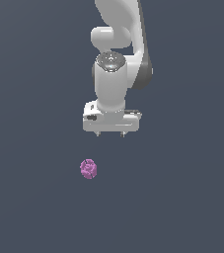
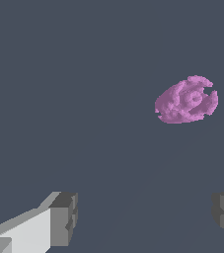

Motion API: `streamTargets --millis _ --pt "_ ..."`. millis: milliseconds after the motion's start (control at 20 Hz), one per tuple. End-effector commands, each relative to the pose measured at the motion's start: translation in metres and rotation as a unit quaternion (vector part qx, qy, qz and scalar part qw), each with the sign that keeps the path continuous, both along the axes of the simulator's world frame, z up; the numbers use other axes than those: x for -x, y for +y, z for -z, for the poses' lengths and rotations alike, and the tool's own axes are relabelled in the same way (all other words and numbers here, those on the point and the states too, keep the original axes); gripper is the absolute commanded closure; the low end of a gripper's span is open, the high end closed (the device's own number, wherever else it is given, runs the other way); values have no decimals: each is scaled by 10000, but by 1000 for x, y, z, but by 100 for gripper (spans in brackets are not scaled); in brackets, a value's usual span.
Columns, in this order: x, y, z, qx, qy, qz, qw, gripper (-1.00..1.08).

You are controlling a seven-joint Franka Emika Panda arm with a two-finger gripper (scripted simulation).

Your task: Pick up the object and move it to a goal position.

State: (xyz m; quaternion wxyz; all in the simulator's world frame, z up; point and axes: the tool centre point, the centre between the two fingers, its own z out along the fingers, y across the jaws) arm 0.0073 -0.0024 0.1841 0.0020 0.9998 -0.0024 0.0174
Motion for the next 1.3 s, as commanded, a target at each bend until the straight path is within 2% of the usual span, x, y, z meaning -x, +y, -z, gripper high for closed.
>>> streamTargets --millis 0,500,850,1250 --pt "0 0 0 0 0 0 10000 -92" --pt "-12 22 -24 -75 -270 15 9996 -92" --pt "-19 15 -19 -76 -232 108 9996 -92" --pt "-42 -12 2 -84 -129 462 9988 -92"
